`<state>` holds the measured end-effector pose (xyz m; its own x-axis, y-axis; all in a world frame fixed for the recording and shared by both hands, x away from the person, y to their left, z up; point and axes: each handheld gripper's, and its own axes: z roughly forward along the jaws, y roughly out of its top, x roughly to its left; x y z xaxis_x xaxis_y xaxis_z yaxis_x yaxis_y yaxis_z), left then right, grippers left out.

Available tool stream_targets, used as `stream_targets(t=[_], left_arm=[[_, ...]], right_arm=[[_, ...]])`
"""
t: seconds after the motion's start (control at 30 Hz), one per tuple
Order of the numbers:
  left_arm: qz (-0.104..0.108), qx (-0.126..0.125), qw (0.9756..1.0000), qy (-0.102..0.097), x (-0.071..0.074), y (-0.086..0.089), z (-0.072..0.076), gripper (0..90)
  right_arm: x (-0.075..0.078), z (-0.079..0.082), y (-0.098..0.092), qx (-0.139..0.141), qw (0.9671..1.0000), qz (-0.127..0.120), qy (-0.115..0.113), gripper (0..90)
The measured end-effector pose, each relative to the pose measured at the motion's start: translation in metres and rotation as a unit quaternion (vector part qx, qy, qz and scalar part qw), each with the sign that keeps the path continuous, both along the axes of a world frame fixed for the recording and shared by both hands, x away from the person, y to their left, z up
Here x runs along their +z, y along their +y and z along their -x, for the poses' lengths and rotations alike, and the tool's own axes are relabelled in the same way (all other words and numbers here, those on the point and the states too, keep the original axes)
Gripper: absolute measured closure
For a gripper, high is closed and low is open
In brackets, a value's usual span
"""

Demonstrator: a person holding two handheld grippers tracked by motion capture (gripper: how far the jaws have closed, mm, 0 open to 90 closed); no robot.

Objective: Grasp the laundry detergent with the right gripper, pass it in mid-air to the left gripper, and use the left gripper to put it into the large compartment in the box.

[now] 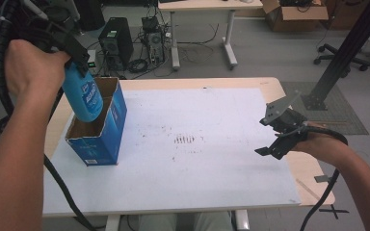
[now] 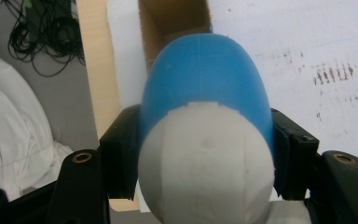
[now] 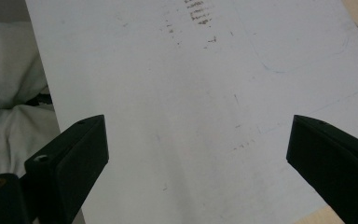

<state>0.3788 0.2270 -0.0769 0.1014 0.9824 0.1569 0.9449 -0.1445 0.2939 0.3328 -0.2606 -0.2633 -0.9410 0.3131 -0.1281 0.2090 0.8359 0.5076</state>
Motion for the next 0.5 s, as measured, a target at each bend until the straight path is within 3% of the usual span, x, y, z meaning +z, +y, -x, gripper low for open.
stream_targets(t=[0.2, 0.5], left_arm=[[0.003, 0.025, 0.9996, -0.011, -0.007, 0.009, -0.002, 38.0], [0.0, 0.035, 0.9993, -0.014, -0.028, 0.017, -0.006, 38.0]], right_arm=[[-0.001, 0.002, -0.003, -0.001, 1.0, 0.001, -0.001, 5.3], [-0.002, 0.002, -0.007, -0.008, 1.0, -0.003, -0.002, 5.4]])
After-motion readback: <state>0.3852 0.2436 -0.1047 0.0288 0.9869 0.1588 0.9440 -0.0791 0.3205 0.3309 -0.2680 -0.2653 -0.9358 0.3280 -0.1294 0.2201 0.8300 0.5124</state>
